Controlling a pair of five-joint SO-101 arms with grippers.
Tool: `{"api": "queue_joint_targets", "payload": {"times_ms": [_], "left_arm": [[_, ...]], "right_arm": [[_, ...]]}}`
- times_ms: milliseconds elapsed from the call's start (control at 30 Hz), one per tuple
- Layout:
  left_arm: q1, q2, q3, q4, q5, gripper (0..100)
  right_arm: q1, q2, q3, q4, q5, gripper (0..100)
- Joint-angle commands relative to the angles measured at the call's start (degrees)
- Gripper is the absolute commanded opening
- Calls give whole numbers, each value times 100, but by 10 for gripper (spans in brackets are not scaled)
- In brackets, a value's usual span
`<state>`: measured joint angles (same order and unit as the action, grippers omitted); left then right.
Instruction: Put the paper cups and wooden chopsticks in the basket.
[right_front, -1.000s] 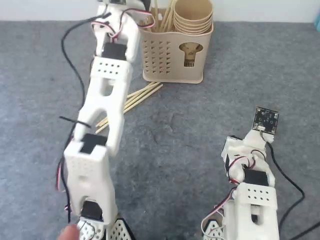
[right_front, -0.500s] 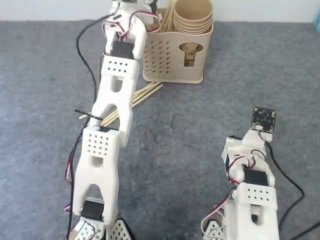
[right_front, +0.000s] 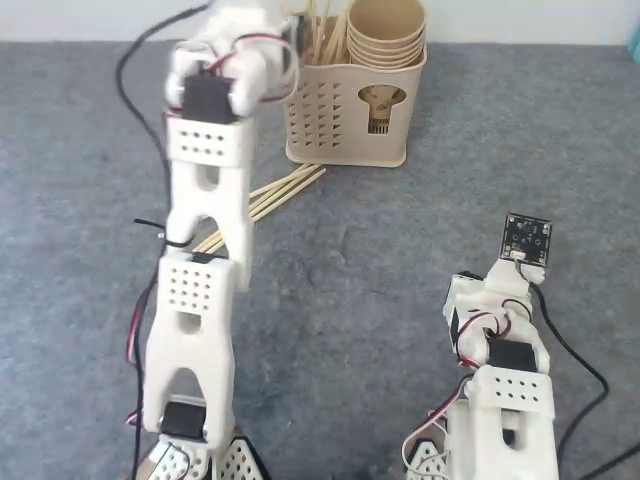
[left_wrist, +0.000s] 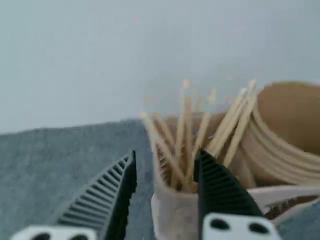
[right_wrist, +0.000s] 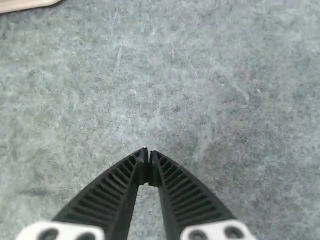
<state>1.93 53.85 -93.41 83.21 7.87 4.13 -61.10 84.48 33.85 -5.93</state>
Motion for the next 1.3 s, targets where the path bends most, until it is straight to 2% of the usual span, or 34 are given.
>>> {"api": "queue_joint_targets", "payload": {"times_ms": [0, 100, 267, 433, 533, 733, 867, 967, 1167, 1267], "left_arm": [[-703, -273, -207, 1143, -35, 182], [-1134, -53, -242, 1556, -325, 182], [-1538, 659, -215, 1732, -1978, 180], [-1881, 1451, -233, 1741, -2646, 175], [-1996, 1793, -233, 1749, -2919, 108], [-2031, 2084, -198, 1767, -2963, 88], [-2084, 1943, 101, 1793, -2593, 87], [-2092, 1407, 1051, 1793, -2453, 87], [-1908, -343, 3820, 1741, -2497, 87], [-1846, -1002, 4760, 1433, -2505, 87]], "right_arm": [[-31, -154, -44, -154, 62, 8], [-31, -154, -35, -154, 62, 8], [-31, -154, -26, -145, 62, 8], [-31, -154, -26, -127, 62, 8], [-31, -154, -26, -145, 62, 8], [-31, -154, -26, -145, 62, 8], [-31, -154, -35, -154, 62, 8], [-31, -145, -53, -154, 62, 8], [-31, -145, -62, -154, 62, 8], [-31, -145, -62, -154, 62, 8]]}}
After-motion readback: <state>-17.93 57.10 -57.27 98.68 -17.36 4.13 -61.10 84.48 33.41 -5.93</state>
